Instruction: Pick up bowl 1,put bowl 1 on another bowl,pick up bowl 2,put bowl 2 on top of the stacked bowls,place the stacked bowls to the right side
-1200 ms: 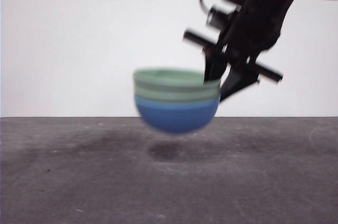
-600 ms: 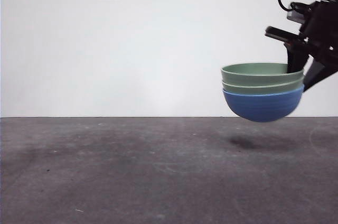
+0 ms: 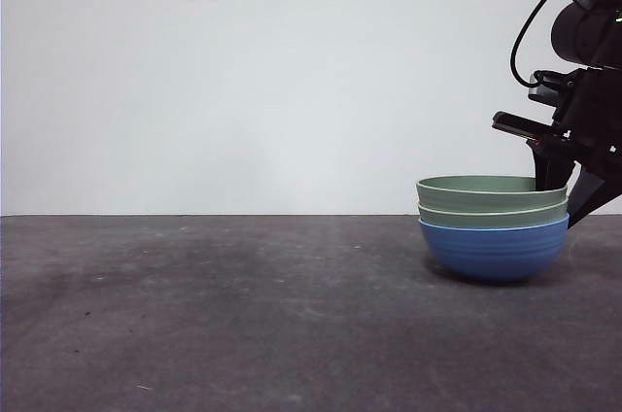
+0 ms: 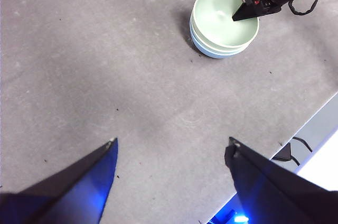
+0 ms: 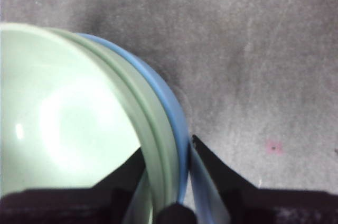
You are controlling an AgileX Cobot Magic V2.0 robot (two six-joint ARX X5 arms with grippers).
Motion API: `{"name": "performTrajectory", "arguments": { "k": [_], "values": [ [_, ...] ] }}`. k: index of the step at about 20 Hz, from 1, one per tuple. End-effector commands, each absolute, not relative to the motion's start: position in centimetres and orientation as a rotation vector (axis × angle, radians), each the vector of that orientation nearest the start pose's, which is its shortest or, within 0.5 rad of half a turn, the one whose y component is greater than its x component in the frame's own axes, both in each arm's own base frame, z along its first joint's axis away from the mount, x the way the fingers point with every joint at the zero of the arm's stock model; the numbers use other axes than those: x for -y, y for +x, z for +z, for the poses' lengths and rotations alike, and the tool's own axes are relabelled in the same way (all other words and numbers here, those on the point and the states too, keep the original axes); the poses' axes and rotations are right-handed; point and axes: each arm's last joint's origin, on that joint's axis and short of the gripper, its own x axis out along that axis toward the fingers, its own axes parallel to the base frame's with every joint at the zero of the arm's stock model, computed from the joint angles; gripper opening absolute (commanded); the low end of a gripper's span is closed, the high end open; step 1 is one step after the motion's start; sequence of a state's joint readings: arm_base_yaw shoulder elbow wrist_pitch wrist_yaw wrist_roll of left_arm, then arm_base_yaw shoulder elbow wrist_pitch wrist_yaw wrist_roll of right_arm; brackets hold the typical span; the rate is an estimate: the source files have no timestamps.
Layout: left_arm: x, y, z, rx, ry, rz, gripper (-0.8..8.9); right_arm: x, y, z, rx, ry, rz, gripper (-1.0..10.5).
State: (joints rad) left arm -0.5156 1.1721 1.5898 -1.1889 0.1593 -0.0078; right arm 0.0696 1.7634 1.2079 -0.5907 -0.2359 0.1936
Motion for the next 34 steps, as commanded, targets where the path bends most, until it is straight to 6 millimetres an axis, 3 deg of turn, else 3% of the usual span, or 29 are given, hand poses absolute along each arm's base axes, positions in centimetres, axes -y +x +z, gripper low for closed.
{"name": "performTrajectory", "arguments": {
  "k": [1,4,12,18,22,25,29,31,32,34],
  "values": [
    [9.6,15.9,43.5,-0.762,0.138,-0.641,3.47,-3.2,35.0,18.6,-1.200,0.252,0.158,0.2],
    [9.6,15.9,43.5,-0.763,0.138,-0.641,3.47,-3.2,34.9,18.6,-1.214,0.254,0.156,2.2],
    [9.6,15.9,43.5,-0.763,0.138,-0.641,3.47,-3.2,34.8,19.0,-1.198,0.256,0.165,2.3],
    [9.6,15.9,43.5,-0.761,0.140,-0.641,3.47,-2.8,32.7,23.8,-1.090,0.253,0.173,2.3],
    [9.6,15.9,43.5,-0.761,0.142,-0.643,3.46,-2.6,29.0,28.2,-1.045,0.245,0.187,2.3],
    [9.5,15.9,43.5,-0.762,0.143,-0.643,3.46,-2.9,24.8,31.4,-1.018,0.217,0.230,2.2],
    [9.5,15.9,43.5,-0.764,0.167,-0.653,3.45,-4.2,19.3,33.9,-1.034,0.155,0.337,2.0],
    [9.5,15.7,43.3,-0.784,0.172,-0.652,3.40,-4.7,17.0,34.7,-1.043,0.125,0.387,0.8],
    [9.4,15.7,43.2,-0.793,0.177,-0.652,3.16,-4.9,16.2,35.0,-1.038,0.109,0.411,0.5],
    [9.3,15.6,43.1,-0.800,0.215,-0.665,0.09,-5.1,14.9,35.4,-1.026,0.091,0.443,-0.2]
  ]
}}
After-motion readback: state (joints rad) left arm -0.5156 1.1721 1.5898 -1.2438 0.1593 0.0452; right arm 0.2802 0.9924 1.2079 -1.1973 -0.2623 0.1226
